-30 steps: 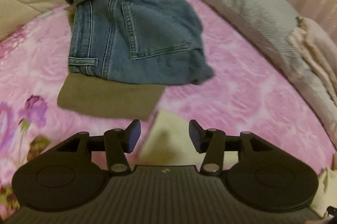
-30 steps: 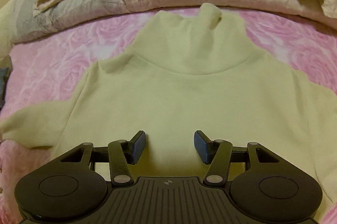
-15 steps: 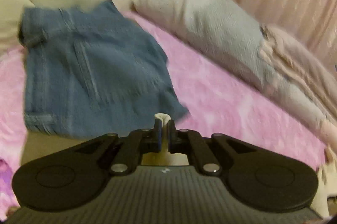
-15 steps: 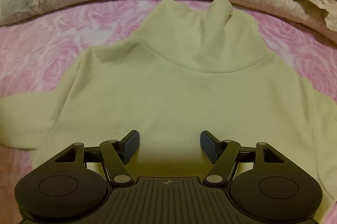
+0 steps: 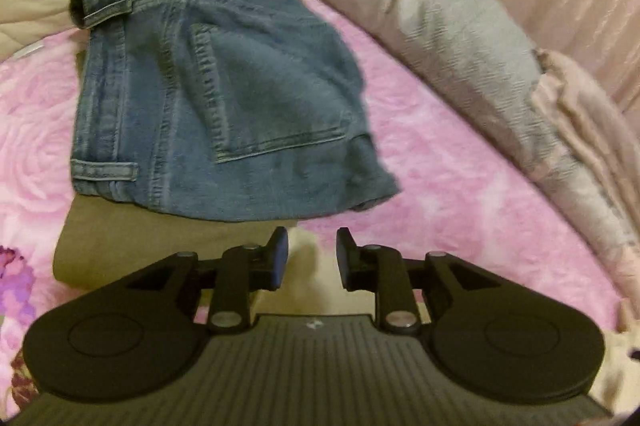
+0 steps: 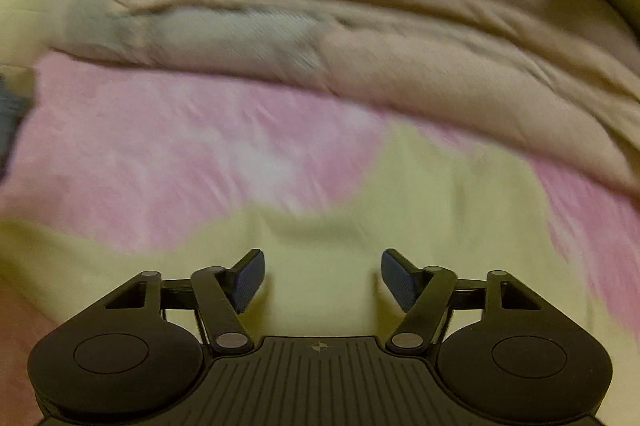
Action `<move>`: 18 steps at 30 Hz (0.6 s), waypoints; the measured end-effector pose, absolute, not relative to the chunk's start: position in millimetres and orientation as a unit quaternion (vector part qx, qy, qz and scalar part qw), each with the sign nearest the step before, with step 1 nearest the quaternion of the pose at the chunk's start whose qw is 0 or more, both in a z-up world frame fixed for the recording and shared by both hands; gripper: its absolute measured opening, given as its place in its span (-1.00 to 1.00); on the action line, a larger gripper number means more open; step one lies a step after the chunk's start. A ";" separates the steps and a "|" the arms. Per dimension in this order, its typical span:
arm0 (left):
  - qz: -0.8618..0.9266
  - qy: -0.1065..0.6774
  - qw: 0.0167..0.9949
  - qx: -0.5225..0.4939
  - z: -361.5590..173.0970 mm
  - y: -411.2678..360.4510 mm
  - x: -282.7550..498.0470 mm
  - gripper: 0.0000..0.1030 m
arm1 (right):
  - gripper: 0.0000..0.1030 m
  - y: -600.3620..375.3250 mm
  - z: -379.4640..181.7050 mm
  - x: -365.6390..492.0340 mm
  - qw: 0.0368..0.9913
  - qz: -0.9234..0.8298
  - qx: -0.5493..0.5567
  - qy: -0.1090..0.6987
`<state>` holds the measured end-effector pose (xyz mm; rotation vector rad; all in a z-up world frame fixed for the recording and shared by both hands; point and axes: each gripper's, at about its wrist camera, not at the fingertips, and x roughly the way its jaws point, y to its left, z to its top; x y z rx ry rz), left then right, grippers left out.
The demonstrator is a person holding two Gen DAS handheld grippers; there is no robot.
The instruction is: Fold clothes
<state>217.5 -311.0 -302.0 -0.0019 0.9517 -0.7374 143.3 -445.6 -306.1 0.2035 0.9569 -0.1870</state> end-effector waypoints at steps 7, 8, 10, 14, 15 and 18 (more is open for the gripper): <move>-0.454 0.487 0.746 0.028 -292.7 -351.6 195.4 -0.52 | 0.11 -441.6 -322.5 197.8 0.867 0.028 0.036 0.497; -0.476 0.490 0.729 0.039 -294.0 -363.2 184.9 -0.50 | 0.11 -443.6 -323.4 198.8 0.866 0.035 0.038 0.498; -0.522 0.492 0.694 0.062 -294.0 -393.1 156.4 -0.44 | 0.11 -447.6 -325.2 200.8 0.864 0.049 0.041 0.499; -0.612 0.488 0.608 0.135 -292.5 -472.0 81.8 -0.30 | 0.11 -455.6 -328.8 204.7 0.860 0.078 0.048 0.502; -0.632 0.484 0.584 0.159 -293.1 -491.5 63.5 -0.27 | 0.11 -457.6 -329.7 205.6 0.859 0.085 0.050 0.503; -0.661 0.481 0.527 0.233 -300.8 -530.8 17.2 -0.22 | 0.11 -463.6 -332.4 208.6 0.855 0.106 0.055 0.505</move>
